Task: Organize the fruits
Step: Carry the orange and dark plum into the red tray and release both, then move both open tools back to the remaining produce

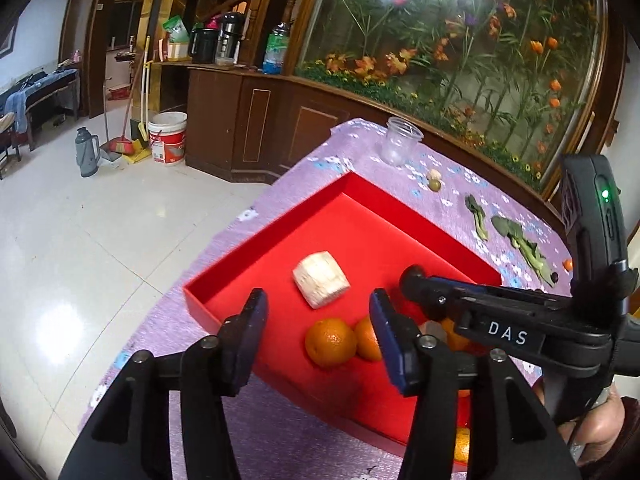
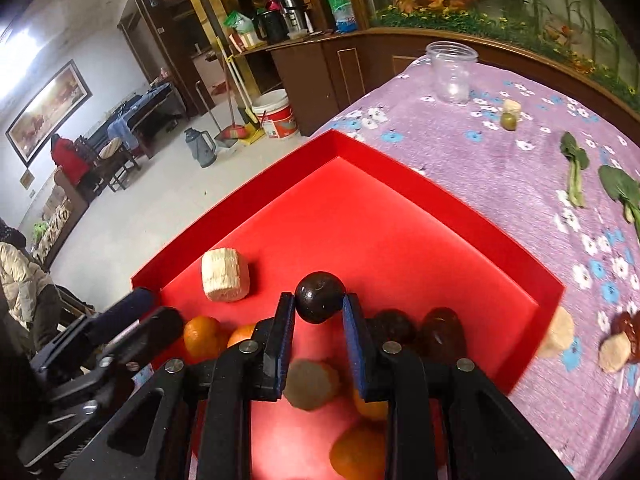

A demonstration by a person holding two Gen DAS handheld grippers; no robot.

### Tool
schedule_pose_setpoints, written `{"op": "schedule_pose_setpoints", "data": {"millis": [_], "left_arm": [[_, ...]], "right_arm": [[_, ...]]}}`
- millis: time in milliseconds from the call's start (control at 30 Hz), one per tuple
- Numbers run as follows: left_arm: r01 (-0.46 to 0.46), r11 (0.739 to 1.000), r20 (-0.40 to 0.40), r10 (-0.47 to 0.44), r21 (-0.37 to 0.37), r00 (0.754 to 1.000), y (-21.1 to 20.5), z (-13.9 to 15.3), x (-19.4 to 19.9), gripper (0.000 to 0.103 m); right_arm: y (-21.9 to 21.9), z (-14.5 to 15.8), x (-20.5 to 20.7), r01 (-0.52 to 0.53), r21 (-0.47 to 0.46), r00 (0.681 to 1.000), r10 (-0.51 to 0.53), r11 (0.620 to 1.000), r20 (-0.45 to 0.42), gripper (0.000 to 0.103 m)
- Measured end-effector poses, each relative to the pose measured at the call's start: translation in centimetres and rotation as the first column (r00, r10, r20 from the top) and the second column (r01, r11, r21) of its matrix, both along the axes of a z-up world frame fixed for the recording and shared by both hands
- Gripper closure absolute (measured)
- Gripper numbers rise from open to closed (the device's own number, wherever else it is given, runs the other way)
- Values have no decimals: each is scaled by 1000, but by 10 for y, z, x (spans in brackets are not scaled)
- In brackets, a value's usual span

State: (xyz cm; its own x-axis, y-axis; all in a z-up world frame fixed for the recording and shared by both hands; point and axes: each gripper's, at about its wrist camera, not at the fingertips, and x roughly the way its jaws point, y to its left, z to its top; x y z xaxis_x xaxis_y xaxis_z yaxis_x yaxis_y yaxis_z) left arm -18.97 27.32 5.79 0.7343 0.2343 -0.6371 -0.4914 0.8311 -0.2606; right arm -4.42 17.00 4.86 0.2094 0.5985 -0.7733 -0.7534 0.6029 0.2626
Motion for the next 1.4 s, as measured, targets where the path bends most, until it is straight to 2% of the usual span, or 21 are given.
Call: {"op": "schedule_pose_setpoints", "data": {"millis": [100,333,400,533,633,733,900,1167,1400], "left_arm": [[-8,1000,11,8,-6,1000,2,1,-2,51],[6,1000,17,-6,12,1000,-9,8,-2,49],[13,999,14,-14,37,1000,-18,12,-2,40],[20,991,-18,-18,136,1000,-42,14,2,35],[46,985,-30,-42,167,999,-59,16,4,25],[80,977,-35,-75,197,997,-76,20,4,19],[126,962,-66,-113,241,991,-103,26,7,19],[163,941,-107,-137,296,985,-137,31,11,19],[199,930,-128,-167,308,978,-156,33,17,19]], "right_arm": [[-2,7,-2,8,18,1000,-8,1000,21,54],[-37,22,-9,77,56,996,-80,995,48,50],[-50,24,-13,106,61,992,-109,993,57,44],[-85,28,-25,173,75,980,-179,982,83,38],[-109,28,-34,223,82,967,-231,971,107,33],[-126,29,-40,246,77,958,-255,966,133,32],[-155,30,-44,281,99,947,-293,955,135,28],[-187,29,-49,318,130,935,-334,939,123,28],[-210,26,-48,342,148,928,-358,928,102,25]]}}
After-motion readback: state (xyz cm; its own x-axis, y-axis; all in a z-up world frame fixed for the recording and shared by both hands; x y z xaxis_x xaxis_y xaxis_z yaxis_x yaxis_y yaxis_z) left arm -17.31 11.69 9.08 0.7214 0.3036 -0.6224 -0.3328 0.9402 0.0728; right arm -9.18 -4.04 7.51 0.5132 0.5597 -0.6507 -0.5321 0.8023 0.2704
